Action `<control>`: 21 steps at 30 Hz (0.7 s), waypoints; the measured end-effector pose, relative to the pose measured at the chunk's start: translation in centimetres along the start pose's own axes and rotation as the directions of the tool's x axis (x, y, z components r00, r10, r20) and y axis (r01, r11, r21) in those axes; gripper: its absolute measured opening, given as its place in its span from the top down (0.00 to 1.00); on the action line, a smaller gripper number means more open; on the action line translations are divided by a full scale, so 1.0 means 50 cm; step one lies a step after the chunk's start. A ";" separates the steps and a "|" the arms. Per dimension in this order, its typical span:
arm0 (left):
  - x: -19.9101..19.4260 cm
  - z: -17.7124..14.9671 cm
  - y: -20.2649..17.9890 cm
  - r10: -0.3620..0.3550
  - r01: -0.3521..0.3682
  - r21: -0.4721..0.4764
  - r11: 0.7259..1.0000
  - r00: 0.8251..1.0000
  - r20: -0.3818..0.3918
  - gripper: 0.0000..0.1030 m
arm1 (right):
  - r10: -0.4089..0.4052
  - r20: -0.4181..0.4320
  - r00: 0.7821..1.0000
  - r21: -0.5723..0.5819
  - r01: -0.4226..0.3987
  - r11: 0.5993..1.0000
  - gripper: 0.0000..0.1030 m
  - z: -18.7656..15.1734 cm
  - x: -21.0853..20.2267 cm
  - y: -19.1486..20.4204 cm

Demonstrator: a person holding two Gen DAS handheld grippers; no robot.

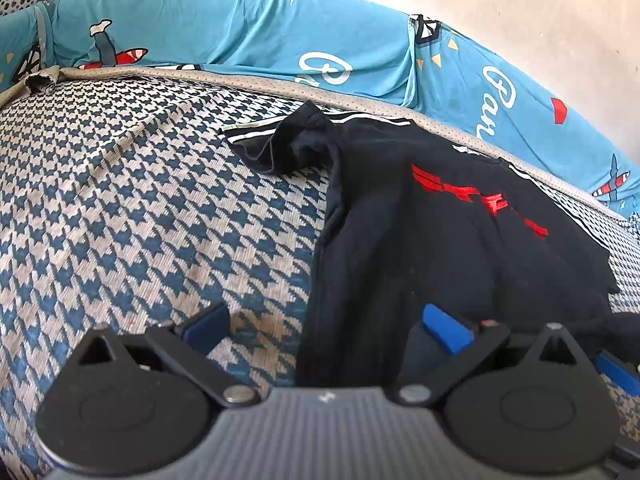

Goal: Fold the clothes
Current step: 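Smooth the folded shirt with the right gripper while the left gripper holds the hem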

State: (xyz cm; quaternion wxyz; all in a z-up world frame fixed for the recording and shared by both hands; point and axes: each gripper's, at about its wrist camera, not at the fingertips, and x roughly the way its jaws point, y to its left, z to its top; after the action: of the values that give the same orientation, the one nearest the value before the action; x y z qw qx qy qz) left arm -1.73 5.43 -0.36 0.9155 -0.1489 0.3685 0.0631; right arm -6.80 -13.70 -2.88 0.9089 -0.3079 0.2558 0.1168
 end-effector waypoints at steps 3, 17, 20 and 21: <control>0.001 0.000 -0.001 0.002 -0.002 0.003 1.000 1.000 0.000 0.00 | -0.003 0.009 1.000 0.013 0.003 1.000 0.66 0.005 0.009 0.000; 0.002 -0.002 -0.003 0.006 -0.006 0.022 1.000 1.000 0.001 0.00 | 0.086 0.070 0.994 -0.003 -0.086 0.996 0.88 0.015 0.053 0.011; -0.002 -0.003 -0.001 0.000 0.000 0.022 1.000 1.000 -0.001 0.00 | 0.071 0.076 0.995 -0.048 -0.067 0.997 0.95 0.015 0.045 0.025; -0.004 -0.004 0.000 -0.002 0.002 0.022 1.000 1.000 -0.001 0.00 | 0.068 0.080 0.994 -0.040 -0.065 0.997 0.96 0.016 0.040 0.023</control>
State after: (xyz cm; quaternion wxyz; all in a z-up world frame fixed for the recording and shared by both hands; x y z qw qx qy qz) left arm -1.99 5.36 -0.35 0.9169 -0.1393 0.3695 0.0582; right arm -5.22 -12.20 -3.99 0.9082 -0.3114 0.2264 0.1641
